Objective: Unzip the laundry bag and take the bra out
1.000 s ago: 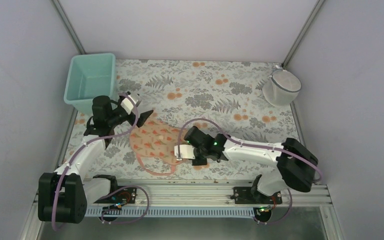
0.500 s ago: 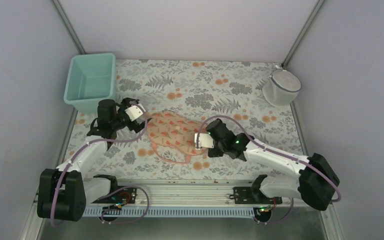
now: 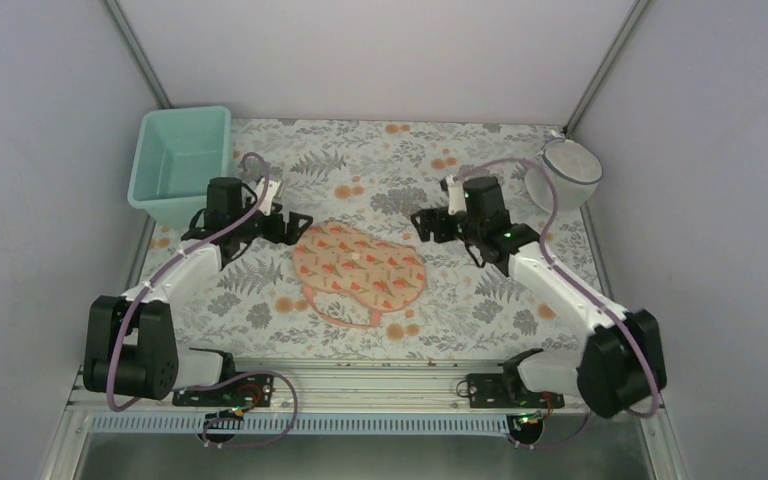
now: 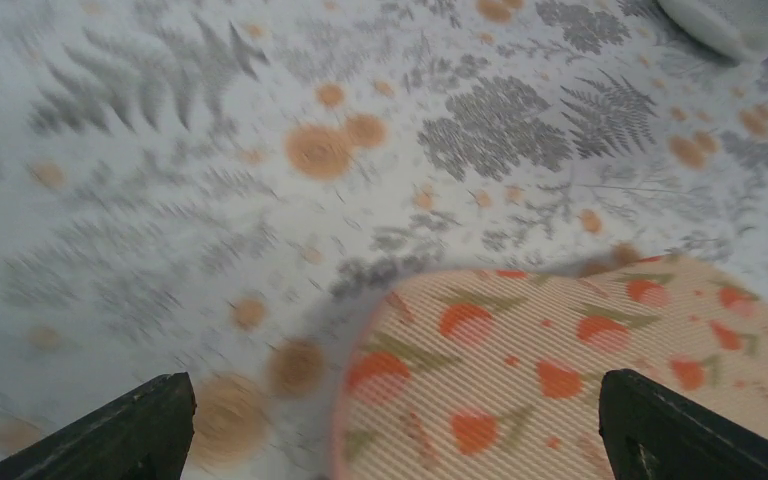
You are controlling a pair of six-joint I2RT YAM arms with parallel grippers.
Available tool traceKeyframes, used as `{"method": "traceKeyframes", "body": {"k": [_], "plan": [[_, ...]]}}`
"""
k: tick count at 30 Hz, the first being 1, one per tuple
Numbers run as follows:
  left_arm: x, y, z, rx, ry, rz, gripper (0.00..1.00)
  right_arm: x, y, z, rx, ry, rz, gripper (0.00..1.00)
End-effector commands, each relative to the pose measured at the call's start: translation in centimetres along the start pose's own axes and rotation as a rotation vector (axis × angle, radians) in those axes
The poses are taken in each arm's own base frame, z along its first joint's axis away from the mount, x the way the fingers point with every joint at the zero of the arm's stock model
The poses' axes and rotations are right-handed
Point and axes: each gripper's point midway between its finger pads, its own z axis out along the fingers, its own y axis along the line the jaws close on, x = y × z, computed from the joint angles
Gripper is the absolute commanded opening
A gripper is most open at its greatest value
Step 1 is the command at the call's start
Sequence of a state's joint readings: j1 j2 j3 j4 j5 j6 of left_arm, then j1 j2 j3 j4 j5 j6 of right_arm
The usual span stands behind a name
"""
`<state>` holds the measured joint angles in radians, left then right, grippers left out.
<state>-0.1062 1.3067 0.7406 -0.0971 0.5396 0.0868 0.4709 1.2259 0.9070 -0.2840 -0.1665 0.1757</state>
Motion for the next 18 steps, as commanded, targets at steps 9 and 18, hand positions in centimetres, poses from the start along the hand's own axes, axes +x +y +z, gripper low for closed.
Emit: {"method": "traceKeyframes", "body": {"k": [9,18], "plan": [[5.1,-0.2,1.6,-0.003,0.077,-0.403,1.00,15.6,0.8,3.1,-0.169,0.396,0.629,0.87],[5.1,0.2,1.1,-0.035,0.041,-0.365,1.00,15.9,-0.4,4.9,-0.196,0.466,0.571,0.19]]}}
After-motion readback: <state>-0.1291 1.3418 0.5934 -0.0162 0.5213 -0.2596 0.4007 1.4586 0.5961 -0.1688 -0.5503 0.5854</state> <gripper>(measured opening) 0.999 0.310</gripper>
